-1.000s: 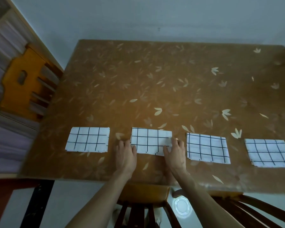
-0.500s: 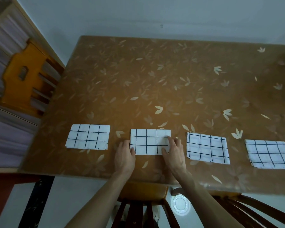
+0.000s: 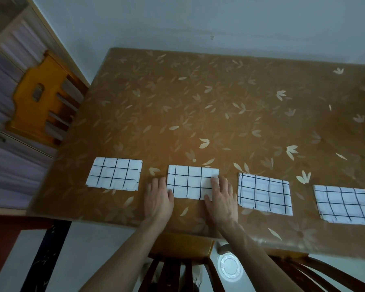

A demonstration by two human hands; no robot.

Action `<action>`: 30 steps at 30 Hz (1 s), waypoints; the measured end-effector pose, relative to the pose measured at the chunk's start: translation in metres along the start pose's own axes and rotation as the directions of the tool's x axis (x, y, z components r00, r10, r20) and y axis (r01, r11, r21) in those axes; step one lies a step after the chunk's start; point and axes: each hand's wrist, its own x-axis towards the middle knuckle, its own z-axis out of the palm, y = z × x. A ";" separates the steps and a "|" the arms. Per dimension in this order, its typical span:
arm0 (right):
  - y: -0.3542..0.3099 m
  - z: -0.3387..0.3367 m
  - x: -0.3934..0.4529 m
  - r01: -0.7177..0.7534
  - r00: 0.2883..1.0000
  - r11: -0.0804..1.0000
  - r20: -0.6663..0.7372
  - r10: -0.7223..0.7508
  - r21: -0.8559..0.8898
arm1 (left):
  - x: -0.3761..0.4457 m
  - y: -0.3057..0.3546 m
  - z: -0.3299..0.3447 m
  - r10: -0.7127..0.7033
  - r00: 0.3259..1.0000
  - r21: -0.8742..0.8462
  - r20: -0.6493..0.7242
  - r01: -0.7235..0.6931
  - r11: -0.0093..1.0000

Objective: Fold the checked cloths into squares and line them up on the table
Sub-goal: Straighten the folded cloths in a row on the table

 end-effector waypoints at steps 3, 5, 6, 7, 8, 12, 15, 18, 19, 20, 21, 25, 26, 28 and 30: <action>0.002 0.000 -0.003 0.114 0.993 0.993 0.033 -0.114 -0.011 | -0.003 0.001 0.000 0.142 0.990 0.082 0.015 -0.143 0.986; 0.004 0.001 -0.004 0.138 0.988 0.990 0.071 -0.137 0.000 | -0.004 0.001 0.003 0.214 0.974 0.114 0.073 -0.221 0.969; 0.004 0.001 -0.005 0.137 0.987 0.991 0.089 -0.136 0.002 | -0.005 0.001 0.004 0.235 0.966 0.138 0.108 -0.248 0.959; 0.004 0.000 -0.005 0.136 0.985 0.991 0.103 -0.135 0.001 | -0.006 0.001 0.004 0.246 0.960 0.168 0.131 -0.266 0.949; 0.005 0.000 -0.006 0.138 0.984 0.990 0.115 -0.137 -0.001 | -0.006 0.001 0.004 0.251 0.957 0.197 0.145 -0.276 0.941; 0.007 -0.007 -0.010 0.144 0.982 0.990 0.125 -0.141 -0.012 | -0.010 0.000 0.001 0.260 0.954 0.203 0.148 -0.287 0.936; 0.008 -0.021 -0.020 0.095 0.993 0.995 0.065 -0.095 0.004 | -0.012 0.003 -0.005 0.301 0.946 0.172 0.117 -0.318 0.932; 0.017 -0.041 -0.035 0.047 0.999 0.998 -0.019 -0.048 -0.030 | -0.017 0.016 -0.013 0.348 0.934 0.104 0.084 -0.355 0.929; 0.021 -0.048 -0.041 0.031 0.998 0.999 -0.046 -0.033 -0.040 | -0.019 0.023 -0.015 0.364 0.929 0.078 0.065 -0.368 0.926; 0.025 -0.055 -0.046 0.011 0.998 0.999 -0.066 -0.014 -0.040 | -0.023 0.031 -0.017 0.384 0.922 0.059 0.042 -0.386 0.921; 0.030 -0.061 -0.052 -0.016 0.997 0.999 -0.081 0.014 -0.029 | -0.026 0.039 -0.018 0.410 0.912 0.042 0.021 -0.410 0.911; 0.054 -0.088 -0.070 -0.115 0.985 0.993 -0.132 0.113 -0.007 | -0.041 0.076 -0.016 0.528 0.847 0.008 -0.059 -0.528 0.849; 0.061 -0.095 -0.073 -0.135 0.980 0.991 -0.146 0.134 0.003 | -0.045 0.086 -0.016 0.539 0.840 -0.003 -0.062 -0.540 0.842; 0.077 -0.108 -0.077 -0.167 0.972 0.986 -0.165 0.169 0.027 | -0.051 0.107 -0.015 0.553 0.831 -0.009 -0.062 -0.555 0.832; 0.095 -0.117 -0.077 -0.179 0.967 0.983 -0.175 0.185 0.049 | -0.057 0.127 -0.011 0.560 0.827 -0.010 -0.050 -0.561 0.828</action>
